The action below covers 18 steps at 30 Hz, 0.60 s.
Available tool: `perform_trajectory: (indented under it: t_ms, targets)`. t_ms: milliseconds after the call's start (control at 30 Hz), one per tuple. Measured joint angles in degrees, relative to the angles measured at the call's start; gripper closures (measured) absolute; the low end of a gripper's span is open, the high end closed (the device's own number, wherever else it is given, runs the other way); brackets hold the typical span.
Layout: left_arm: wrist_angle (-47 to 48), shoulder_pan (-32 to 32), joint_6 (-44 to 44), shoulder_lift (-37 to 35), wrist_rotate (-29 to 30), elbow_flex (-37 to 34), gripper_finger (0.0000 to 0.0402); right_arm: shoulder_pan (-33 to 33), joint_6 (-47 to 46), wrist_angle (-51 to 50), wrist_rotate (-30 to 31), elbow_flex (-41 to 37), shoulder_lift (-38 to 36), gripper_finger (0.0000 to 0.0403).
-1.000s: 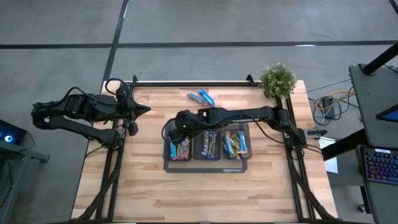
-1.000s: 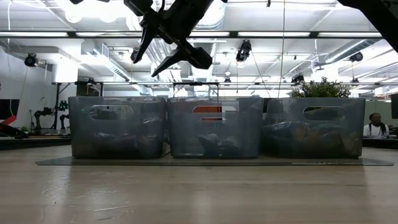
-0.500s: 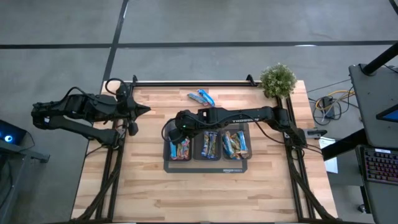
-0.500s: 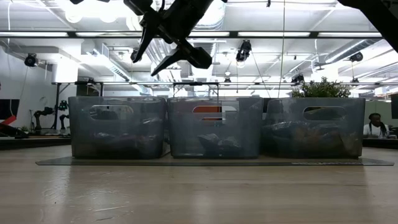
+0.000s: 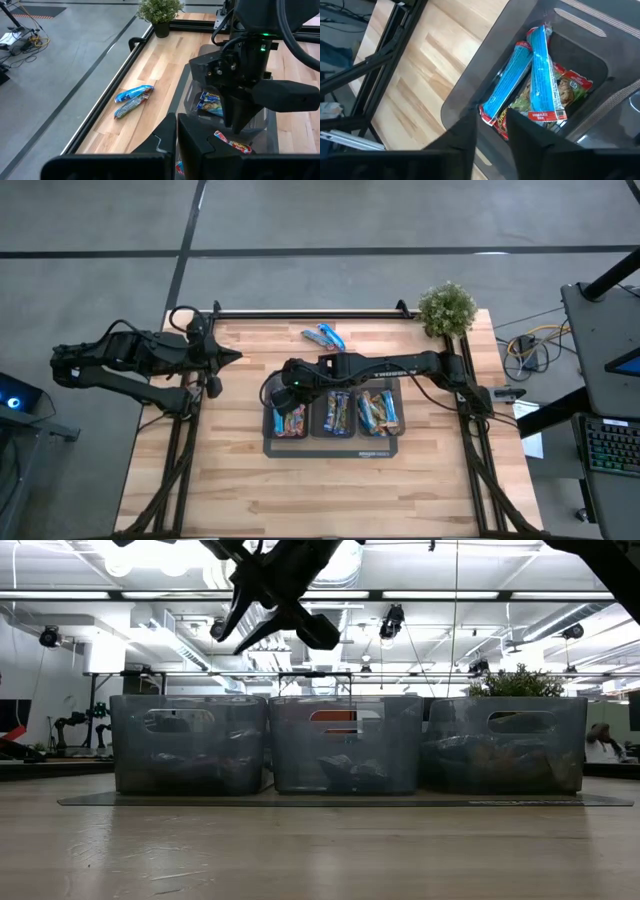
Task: Pick and place Granola Bars by type
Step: Put the red granola bar into the left black bin
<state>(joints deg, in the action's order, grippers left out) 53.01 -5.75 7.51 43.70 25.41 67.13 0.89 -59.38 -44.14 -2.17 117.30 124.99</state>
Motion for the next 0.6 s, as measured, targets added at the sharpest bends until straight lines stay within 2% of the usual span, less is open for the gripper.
perform_trajectory:
  t_ms: [100,167,600]
  targets:
    - [0.0,0.0,0.0,0.0,0.0,0.0,0.0402,0.1,1.0,0.0,0.0,0.0,0.0,0.0368]
    - [0.0,0.0,0.0,0.0,0.0,0.0,0.0402,0.2,1.6,0.2,0.0,0.0,0.0,0.0387]
    - [0.0,0.0,0.0,0.0,0.0,0.0,0.0402,3.5,7.9,1.0,0.1,0.7,-0.3,0.0390]
